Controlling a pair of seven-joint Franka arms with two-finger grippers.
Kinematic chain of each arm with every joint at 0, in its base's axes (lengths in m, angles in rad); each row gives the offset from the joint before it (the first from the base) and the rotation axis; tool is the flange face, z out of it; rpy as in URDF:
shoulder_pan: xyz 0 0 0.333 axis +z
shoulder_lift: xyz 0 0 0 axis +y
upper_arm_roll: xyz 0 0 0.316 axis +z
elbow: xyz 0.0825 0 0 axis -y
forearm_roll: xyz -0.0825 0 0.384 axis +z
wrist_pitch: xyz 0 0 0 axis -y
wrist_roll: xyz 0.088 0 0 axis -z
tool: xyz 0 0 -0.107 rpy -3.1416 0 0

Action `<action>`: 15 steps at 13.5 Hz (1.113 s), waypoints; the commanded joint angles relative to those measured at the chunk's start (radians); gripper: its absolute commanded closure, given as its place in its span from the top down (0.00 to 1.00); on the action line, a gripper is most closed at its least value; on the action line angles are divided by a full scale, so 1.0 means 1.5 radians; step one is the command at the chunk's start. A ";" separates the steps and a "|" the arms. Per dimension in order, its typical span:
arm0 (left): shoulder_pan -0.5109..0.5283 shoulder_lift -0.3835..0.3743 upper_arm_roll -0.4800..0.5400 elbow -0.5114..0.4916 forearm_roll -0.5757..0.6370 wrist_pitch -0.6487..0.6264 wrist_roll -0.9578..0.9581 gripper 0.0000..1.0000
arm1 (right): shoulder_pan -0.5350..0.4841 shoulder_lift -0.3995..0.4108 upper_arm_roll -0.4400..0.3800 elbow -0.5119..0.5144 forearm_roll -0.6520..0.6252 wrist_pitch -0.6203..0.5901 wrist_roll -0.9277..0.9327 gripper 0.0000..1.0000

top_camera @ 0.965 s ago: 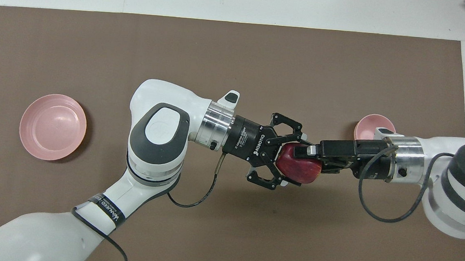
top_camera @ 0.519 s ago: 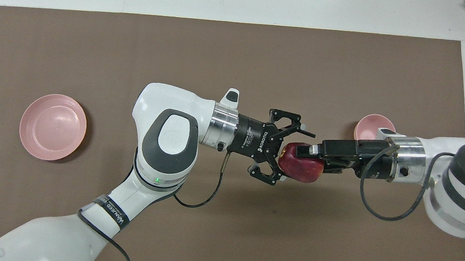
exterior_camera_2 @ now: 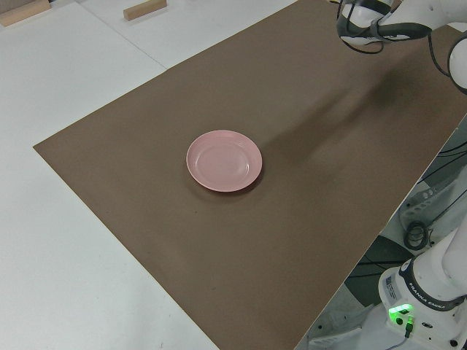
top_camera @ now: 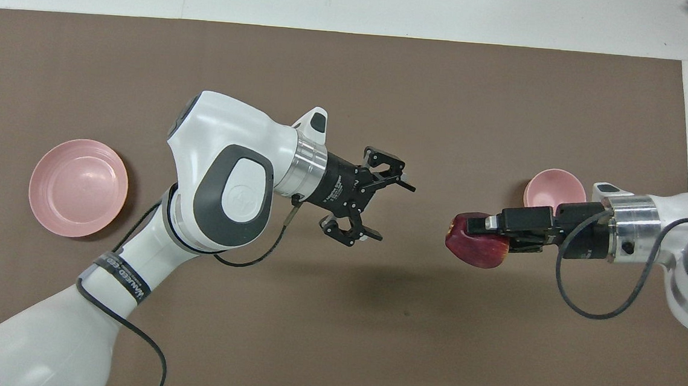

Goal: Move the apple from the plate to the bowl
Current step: 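Lower the apple into the pink bowl while the left gripper withdraws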

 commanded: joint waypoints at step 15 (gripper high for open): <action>0.059 0.002 0.049 -0.002 0.634 0.006 0.015 1.00 | 0.058 0.159 0.012 0.219 -0.785 0.256 -0.019 0.00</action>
